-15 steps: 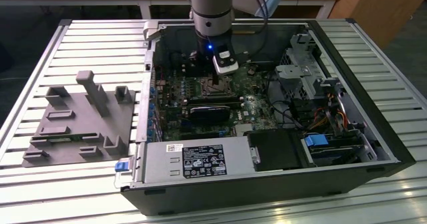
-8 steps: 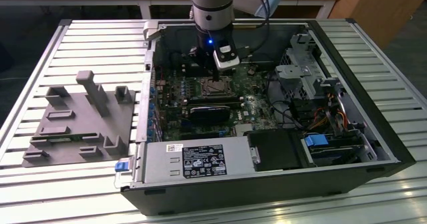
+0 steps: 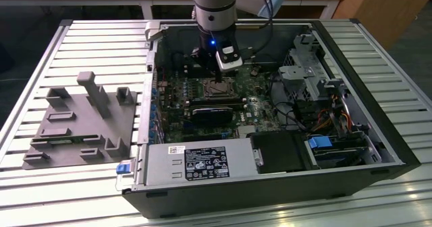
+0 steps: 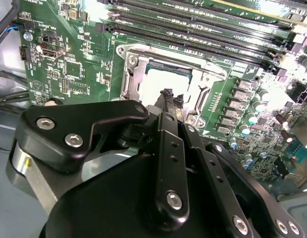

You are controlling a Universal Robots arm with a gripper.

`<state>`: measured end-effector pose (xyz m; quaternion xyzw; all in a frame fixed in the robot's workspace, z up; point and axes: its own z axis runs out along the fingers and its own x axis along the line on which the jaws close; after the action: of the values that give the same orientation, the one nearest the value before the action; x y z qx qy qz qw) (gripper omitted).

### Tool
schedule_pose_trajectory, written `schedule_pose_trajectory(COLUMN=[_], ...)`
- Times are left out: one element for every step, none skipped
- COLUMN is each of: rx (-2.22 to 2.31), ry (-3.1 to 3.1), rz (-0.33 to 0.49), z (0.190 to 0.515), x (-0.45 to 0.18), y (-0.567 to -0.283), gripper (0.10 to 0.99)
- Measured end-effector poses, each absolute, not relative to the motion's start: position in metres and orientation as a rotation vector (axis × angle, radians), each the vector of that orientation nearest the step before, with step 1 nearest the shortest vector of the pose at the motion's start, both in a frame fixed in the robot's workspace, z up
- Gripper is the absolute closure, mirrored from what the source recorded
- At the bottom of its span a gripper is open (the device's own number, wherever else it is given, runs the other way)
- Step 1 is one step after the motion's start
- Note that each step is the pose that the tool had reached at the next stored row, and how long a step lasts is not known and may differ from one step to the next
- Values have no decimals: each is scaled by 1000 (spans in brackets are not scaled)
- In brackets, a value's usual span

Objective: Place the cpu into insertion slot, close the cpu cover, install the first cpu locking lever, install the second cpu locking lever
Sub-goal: 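Install the second cpu locking lever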

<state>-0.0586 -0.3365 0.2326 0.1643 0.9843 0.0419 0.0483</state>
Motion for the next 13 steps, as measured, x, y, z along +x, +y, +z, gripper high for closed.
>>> schedule_pose_trajectory(rx=[501,501,501,501,501,501,501,501,501,501,501,501,501], ry=[3001,3001,3001,3001,3001,3001,3001,3001,3001,3001,3001,3001,3001], rz=[127,128,128,128,128,128,127,127,127,128,127,127,127], z=[233,233,233,233,233,233,233,233,233,233,233,233,233], x=[-59,-59,-59,-59,-59,-59,-59,-59,-59,-59,-59,-59,-59], y=[-337,-338,-338,-339,-339,-340,-341,-341,-342,-343,-344,-345,-345], gripper=[980,980,980,980,980,980,980,980,980,980,980,980,980])
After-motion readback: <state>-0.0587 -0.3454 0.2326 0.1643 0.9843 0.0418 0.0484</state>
